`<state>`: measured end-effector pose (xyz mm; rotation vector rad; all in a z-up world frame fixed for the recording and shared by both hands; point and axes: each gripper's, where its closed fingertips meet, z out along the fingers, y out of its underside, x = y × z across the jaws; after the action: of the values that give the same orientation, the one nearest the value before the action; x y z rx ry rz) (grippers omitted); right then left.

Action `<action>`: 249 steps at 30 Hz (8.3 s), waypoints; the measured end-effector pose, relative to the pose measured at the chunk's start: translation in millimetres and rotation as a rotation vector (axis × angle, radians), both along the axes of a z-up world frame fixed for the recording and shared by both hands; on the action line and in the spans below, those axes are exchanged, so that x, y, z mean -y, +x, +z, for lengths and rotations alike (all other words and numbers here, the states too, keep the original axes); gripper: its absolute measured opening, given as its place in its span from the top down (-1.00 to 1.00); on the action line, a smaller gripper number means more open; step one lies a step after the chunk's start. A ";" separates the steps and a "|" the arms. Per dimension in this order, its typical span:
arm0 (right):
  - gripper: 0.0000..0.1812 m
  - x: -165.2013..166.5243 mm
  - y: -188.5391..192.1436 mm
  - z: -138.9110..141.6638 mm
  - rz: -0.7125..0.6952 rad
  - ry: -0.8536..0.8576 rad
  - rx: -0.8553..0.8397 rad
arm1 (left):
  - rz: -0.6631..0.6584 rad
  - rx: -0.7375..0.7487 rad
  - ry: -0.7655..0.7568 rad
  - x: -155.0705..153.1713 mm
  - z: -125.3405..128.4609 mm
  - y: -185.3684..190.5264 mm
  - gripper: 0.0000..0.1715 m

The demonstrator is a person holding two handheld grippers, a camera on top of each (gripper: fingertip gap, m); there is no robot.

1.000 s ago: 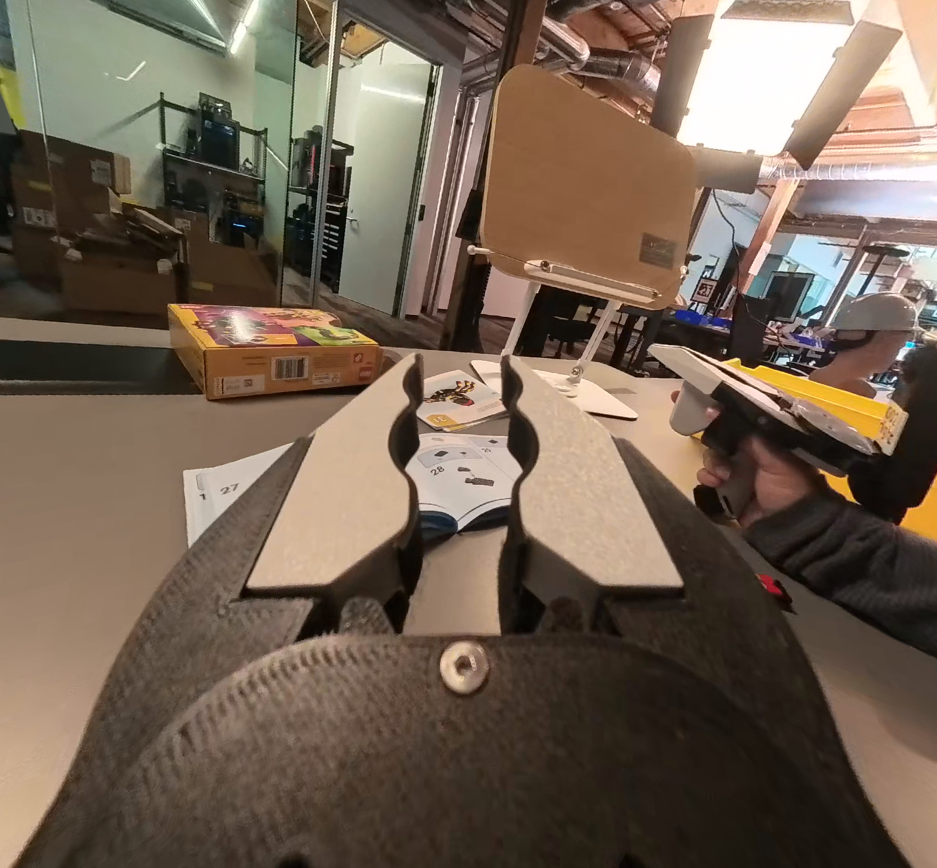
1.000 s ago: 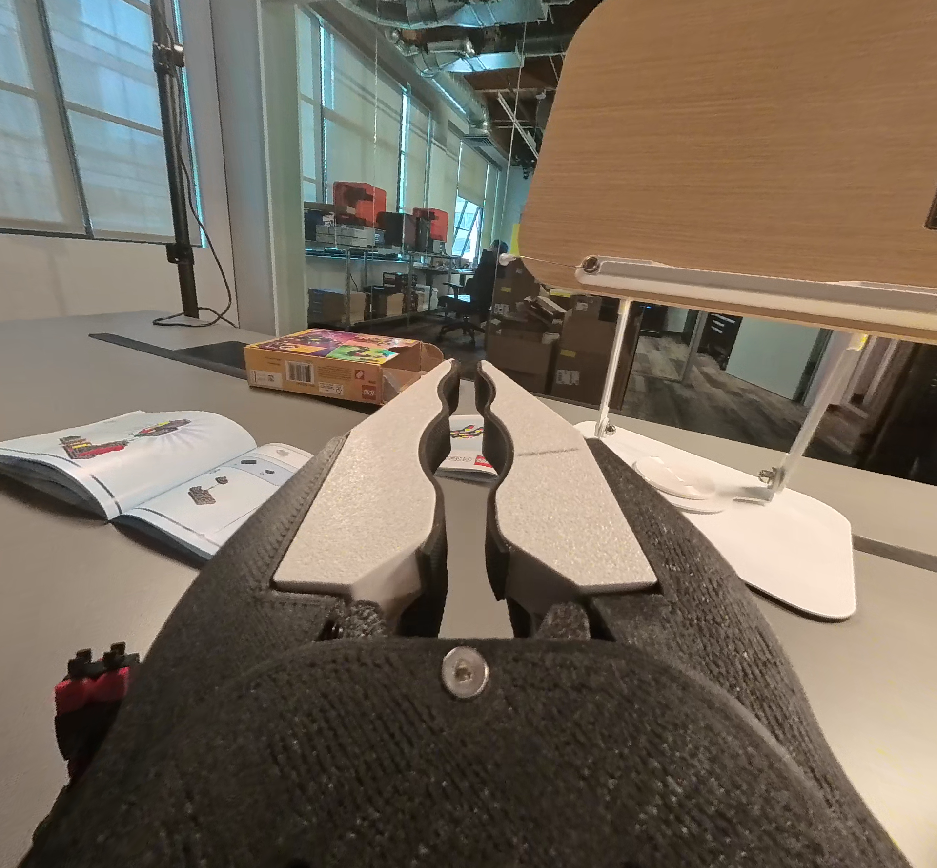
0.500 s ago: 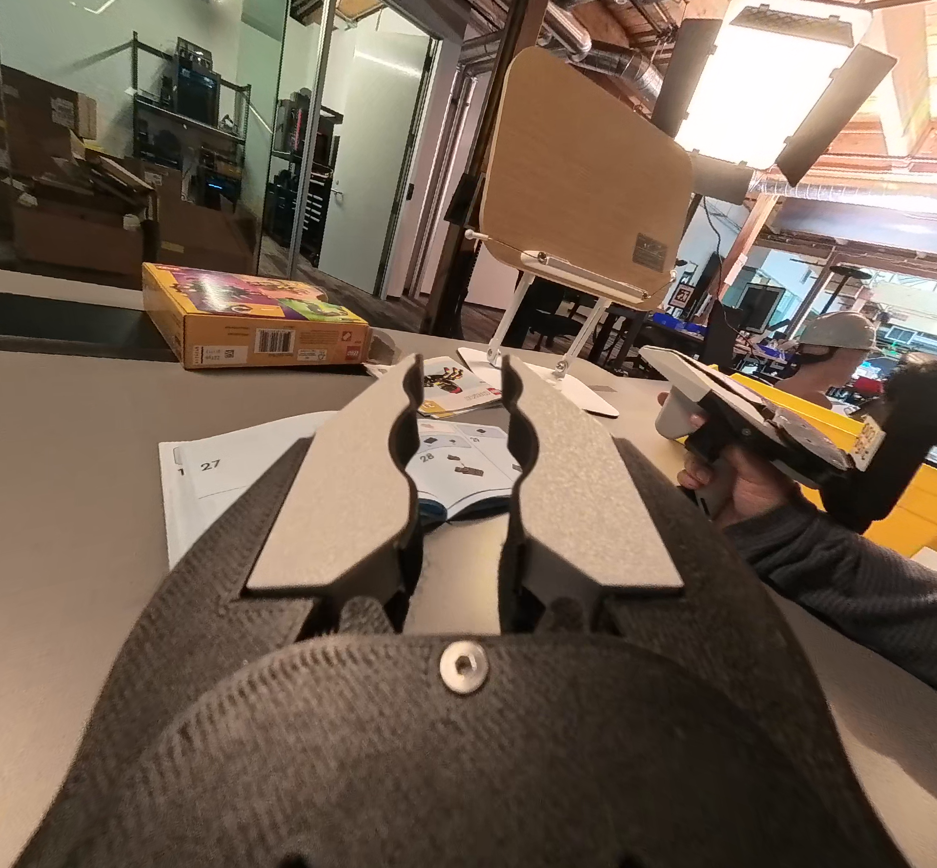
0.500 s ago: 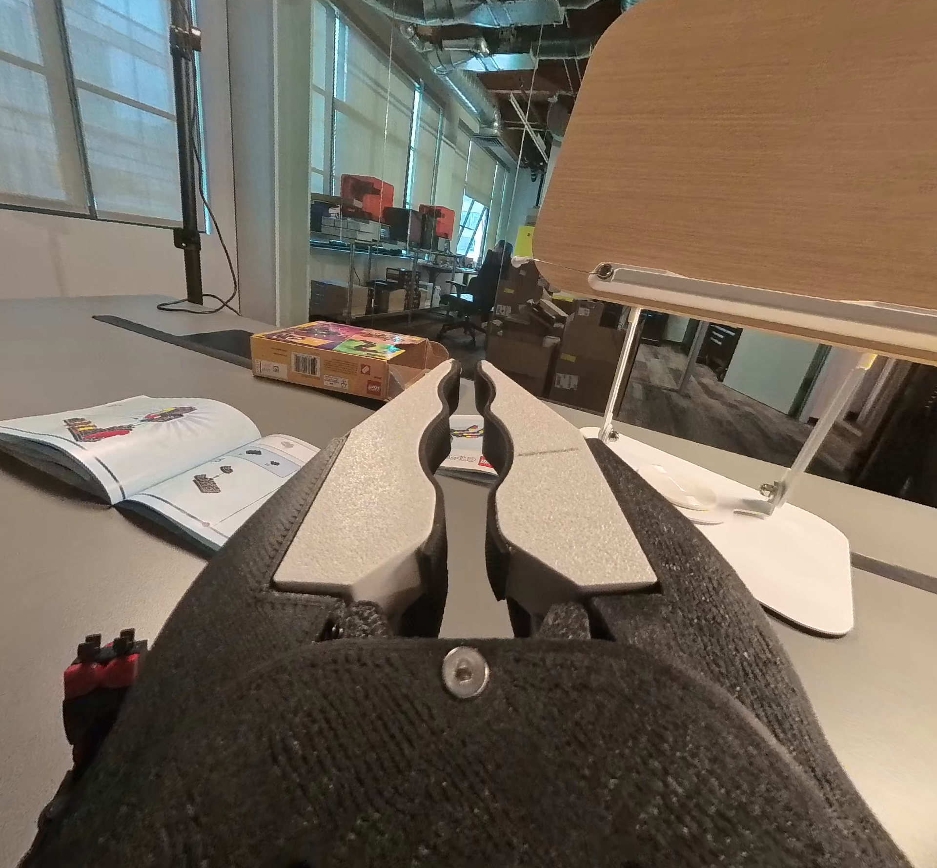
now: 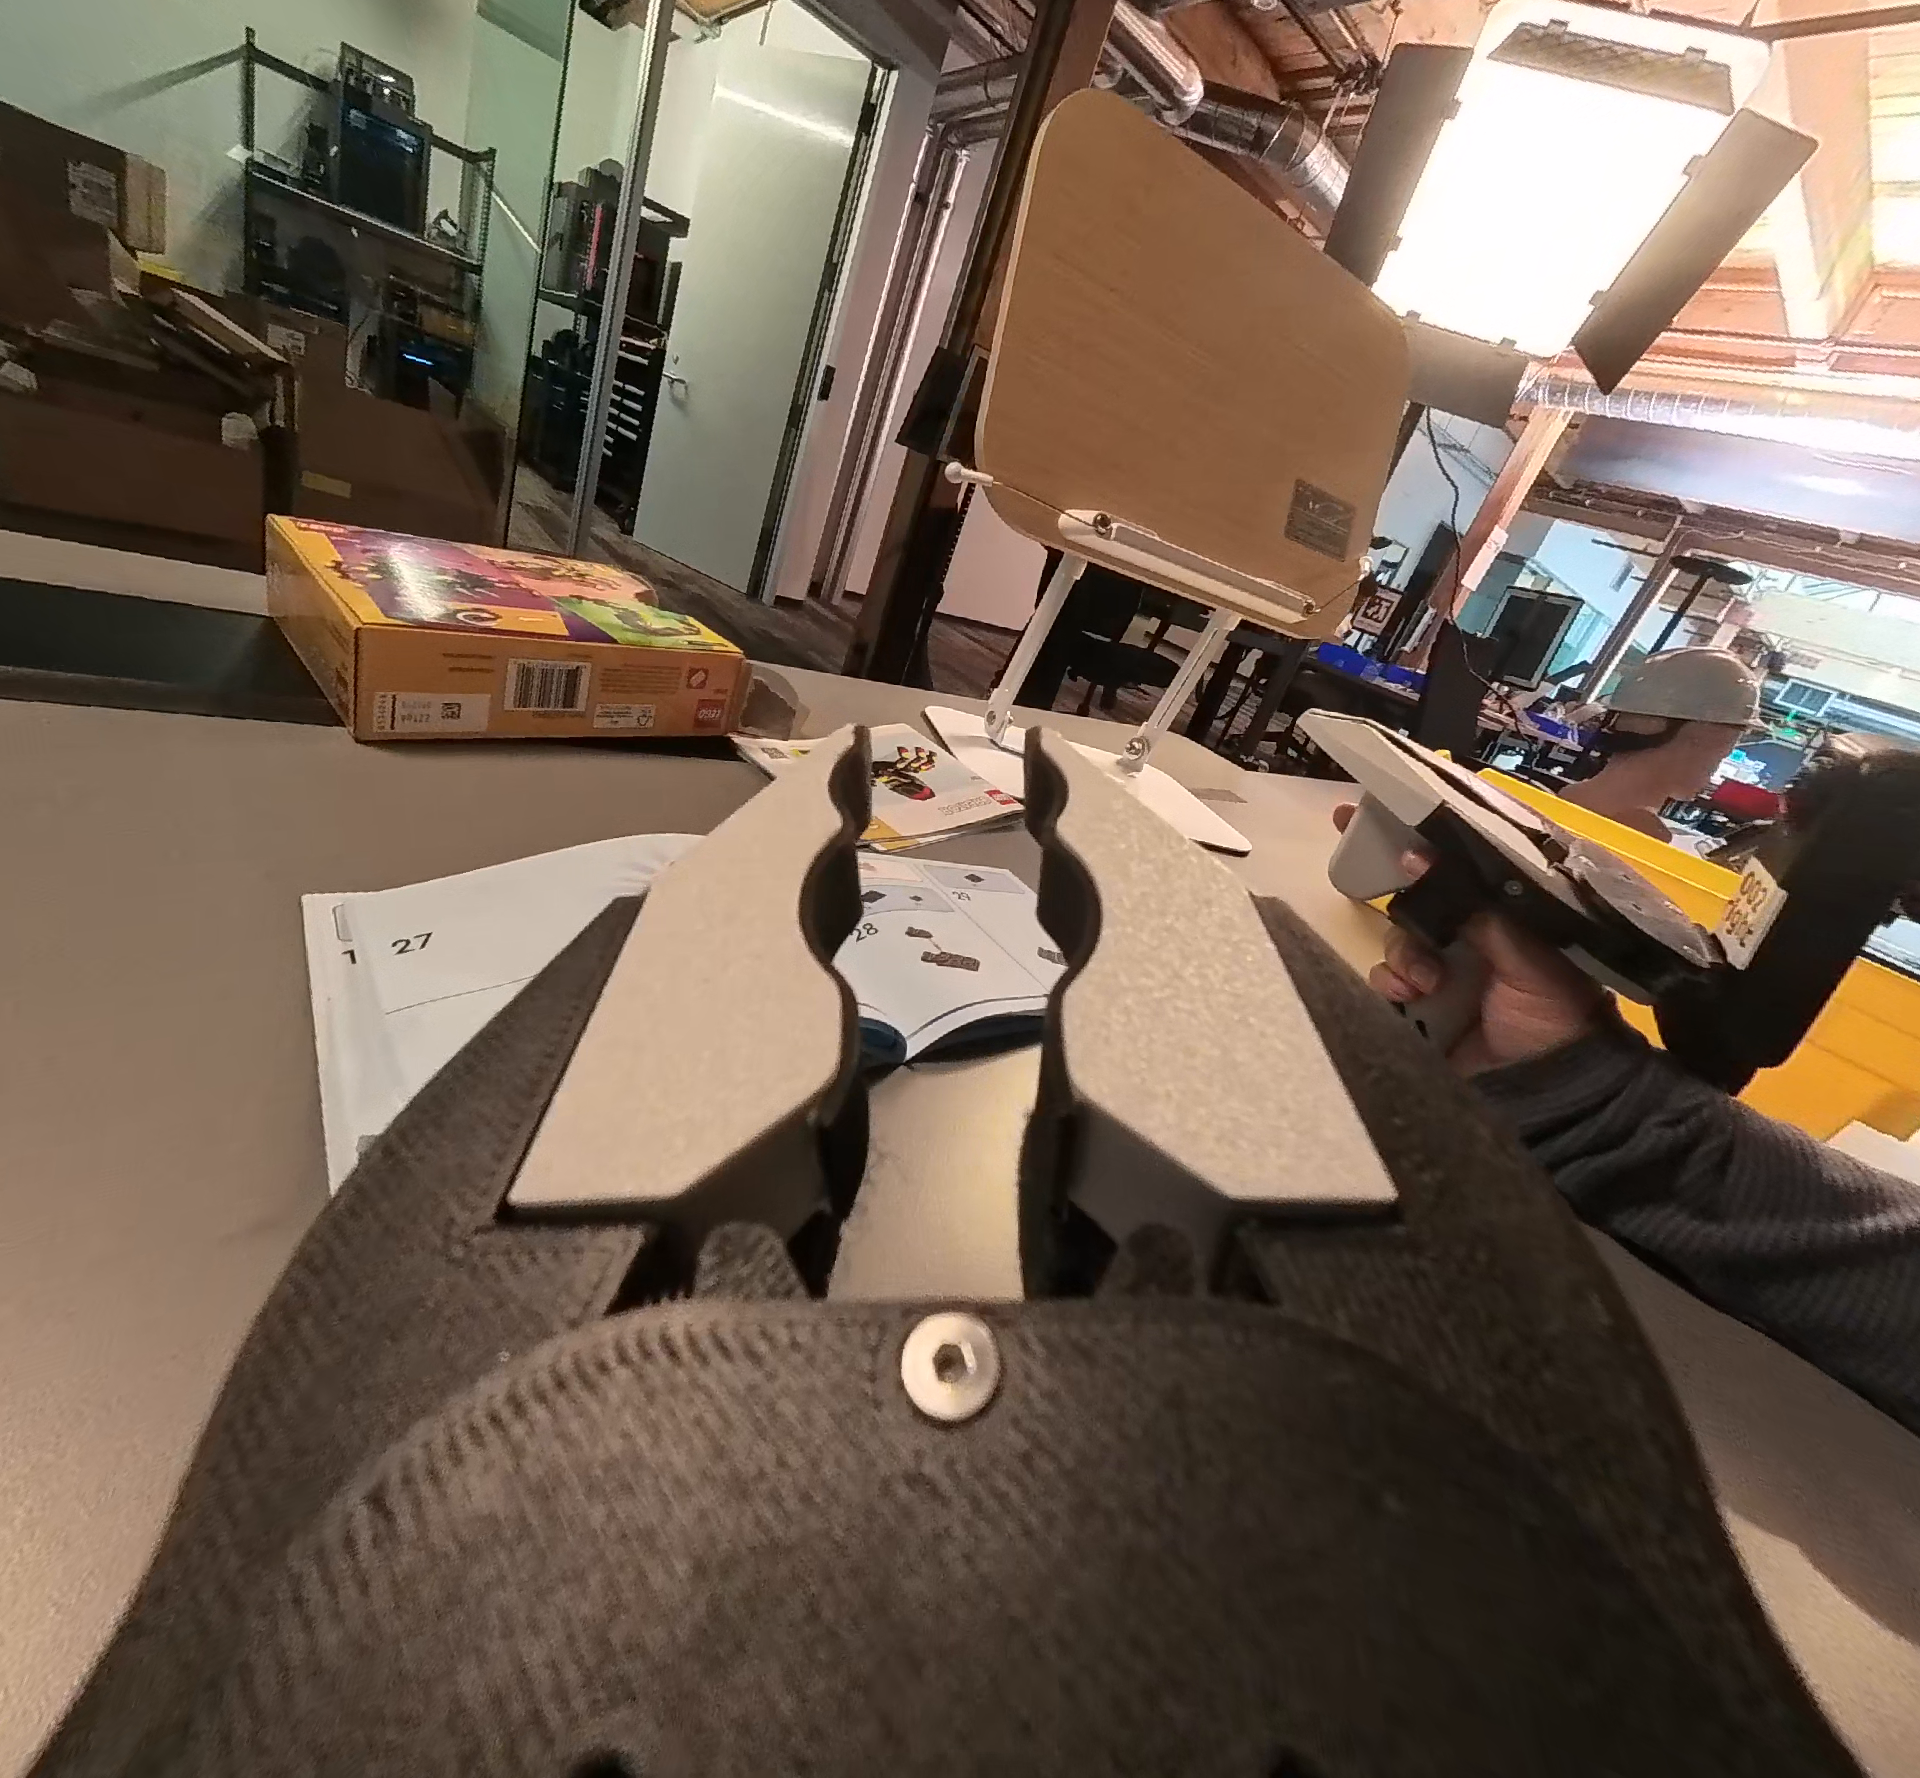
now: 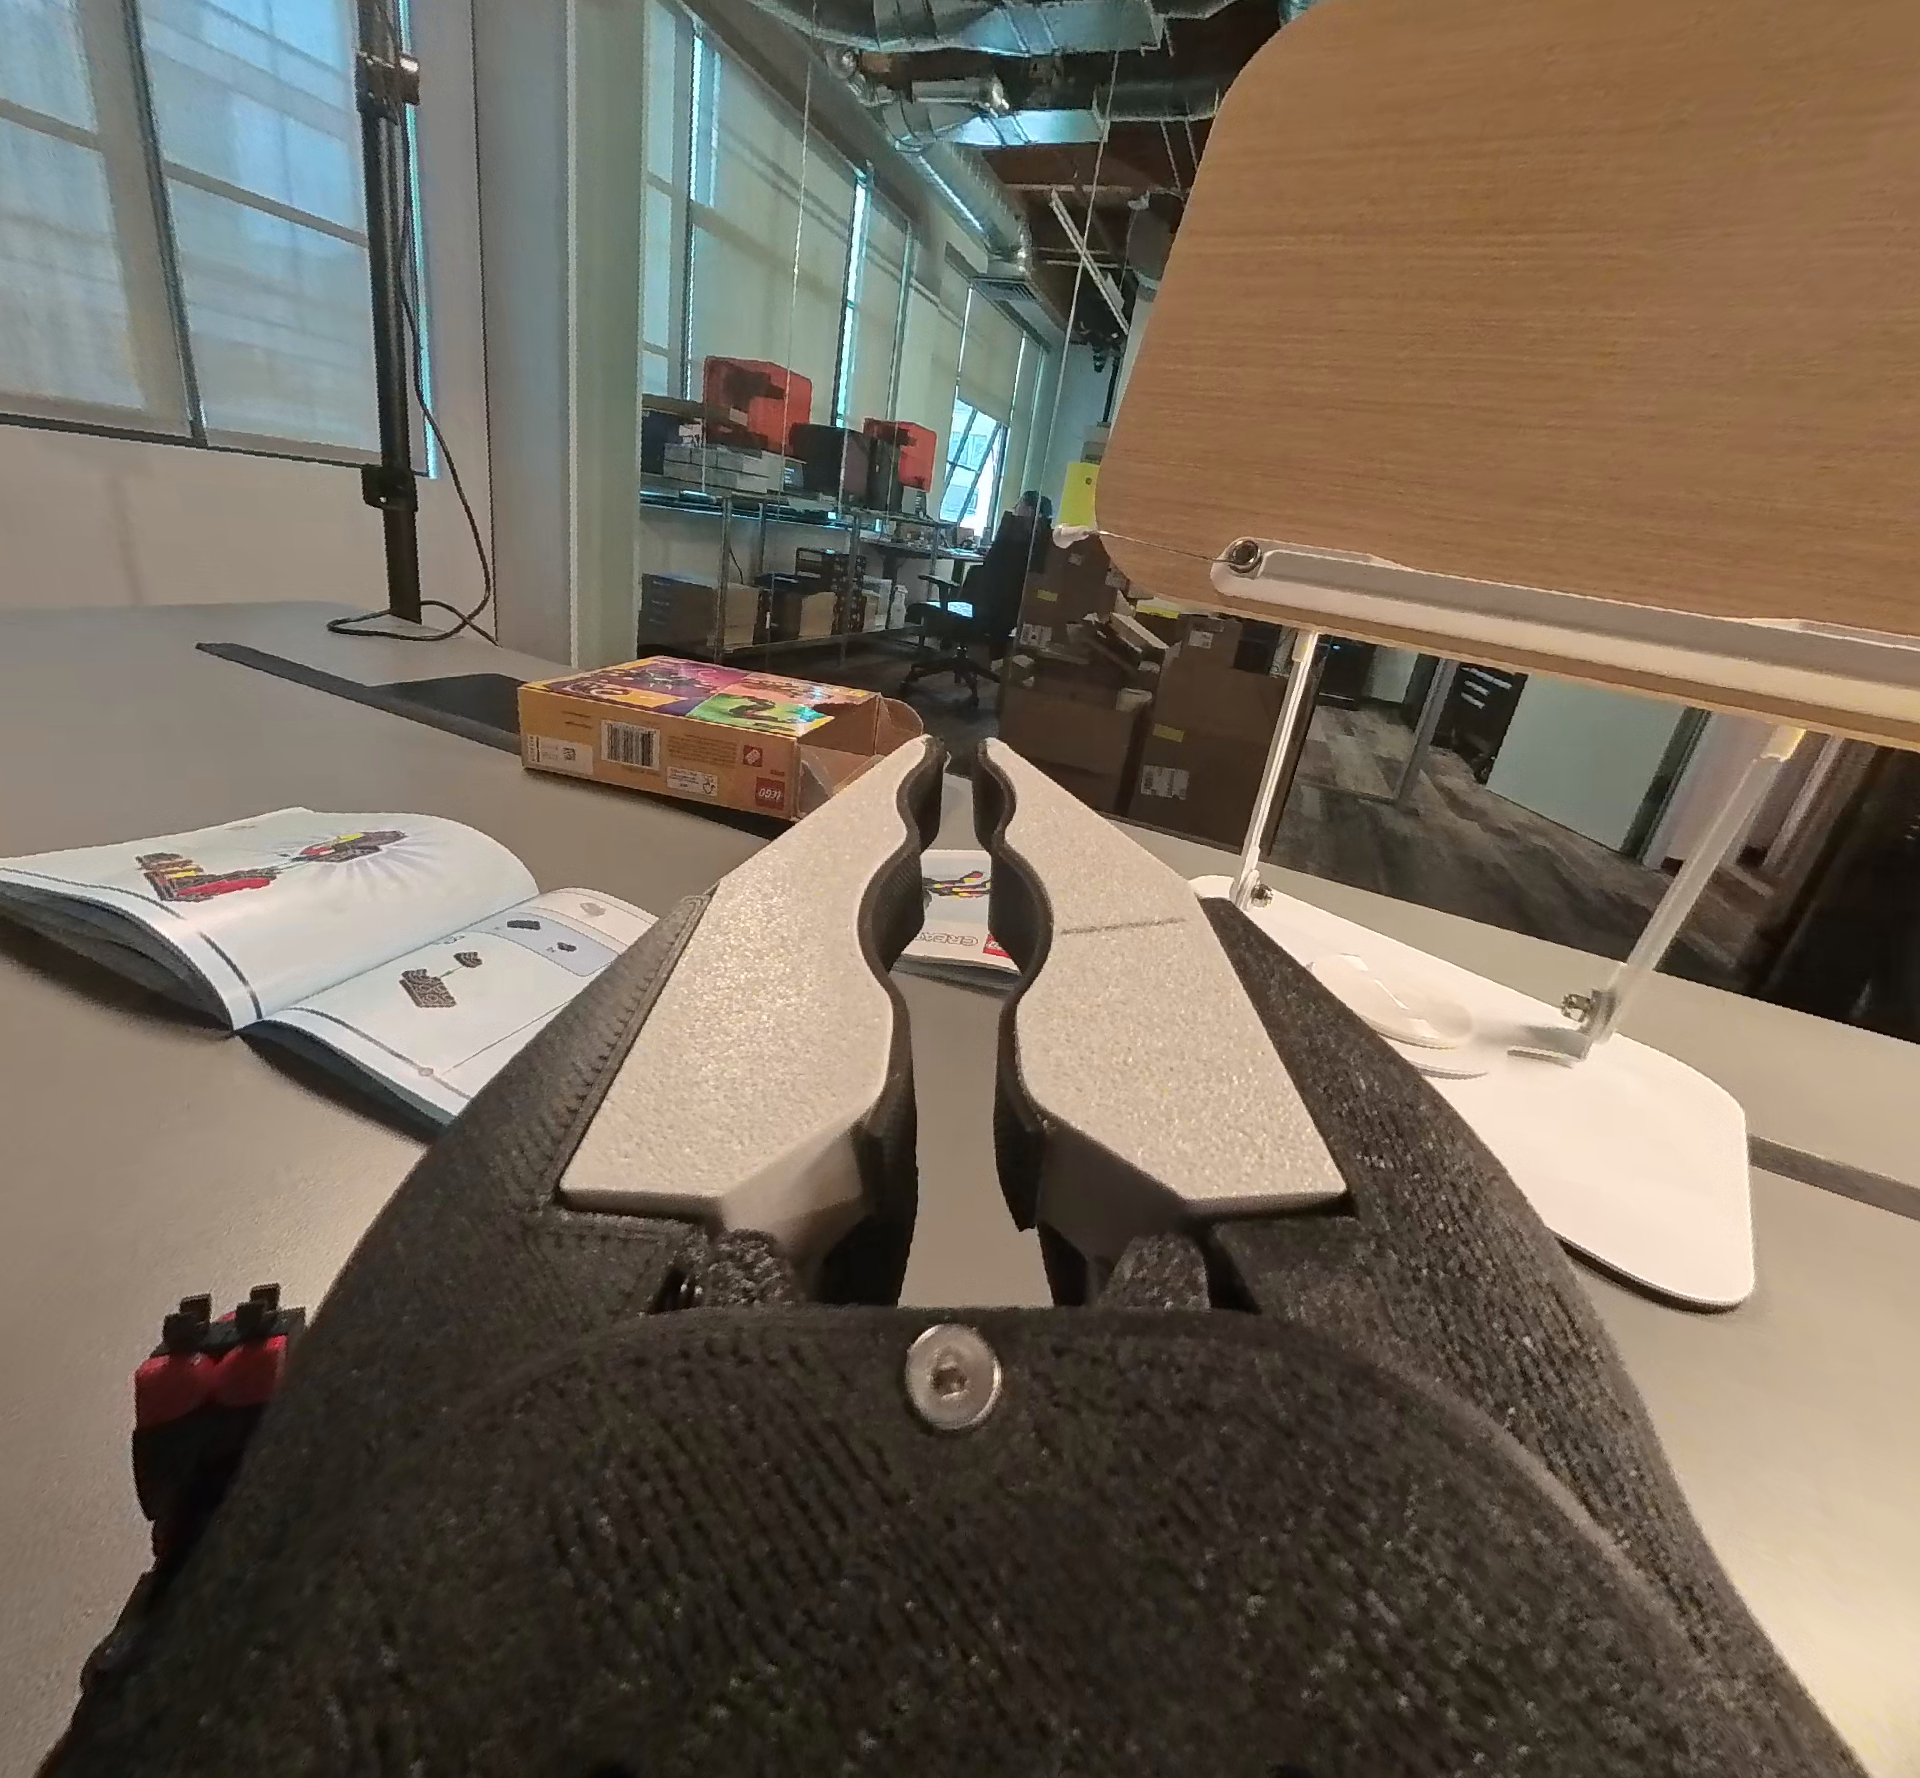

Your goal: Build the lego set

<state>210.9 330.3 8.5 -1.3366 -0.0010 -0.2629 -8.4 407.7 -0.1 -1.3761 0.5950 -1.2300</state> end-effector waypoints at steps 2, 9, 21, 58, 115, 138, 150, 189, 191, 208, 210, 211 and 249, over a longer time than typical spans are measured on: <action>0.97 0.0 0.0 0.0 0.001 0.000 0.000 | -0.003 0.001 -0.002 0.2 -0.2 0.1 0.68; 0.97 -0.2 -0.4 0.0 0.005 0.000 0.000 | -0.013 0.002 -0.007 0.9 -0.4 0.5 0.69; 0.97 -0.1 -0.5 0.0 0.005 0.001 -0.001 | -0.025 -0.011 0.014 5.5 0.2 2.1 0.70; 0.97 -6.1 -18.6 -0.5 0.069 -0.004 0.054 | -0.758 -0.961 0.265 42.0 -117.6 110.0 1.00; 0.62 -21.0 -70.1 -13.6 0.258 -0.230 0.202 | 0.335 -0.264 0.211 -20.9 -7.6 -41.3 0.72; 0.53 -123.4 -185.4 -85.0 0.393 -0.906 0.651 | 0.326 -0.032 0.068 -32.9 6.2 -64.3 0.78; 0.76 -106.5 -126.2 -71.4 0.139 -0.857 0.434 | 0.316 -0.033 0.050 -33.9 3.9 -63.6 0.77; 0.69 -0.3 -32.6 -10.5 -0.084 -0.222 0.467 | 0.223 -0.020 0.004 -29.4 -0.6 -55.3 0.67; 0.70 10.3 -22.0 -18.4 -0.087 -0.199 0.437 | 0.215 -0.023 0.007 -28.2 -0.6 -54.4 0.66; 0.78 14.8 -20.5 -20.9 -0.083 -0.165 0.474 | 0.178 -0.099 0.150 -6.6 4.5 -41.1 0.63; 0.78 14.0 -21.0 -21.9 -0.082 -0.170 0.482 | 0.170 -0.101 0.152 -5.1 4.7 -40.9 0.63; 0.78 13.8 -20.9 -22.2 -0.082 -0.171 0.484 | 0.162 -0.106 0.154 -4.3 4.5 -40.5 0.63; 0.66 84.4 -196.7 -74.4 0.722 -0.522 0.312 | -0.924 -0.821 0.357 178.2 -103.5 -29.3 0.52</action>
<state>14.2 245.9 -65.9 -1.7000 -0.8482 0.1619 -37.7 229.5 -103.6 -1.2813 2.0883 -1.0906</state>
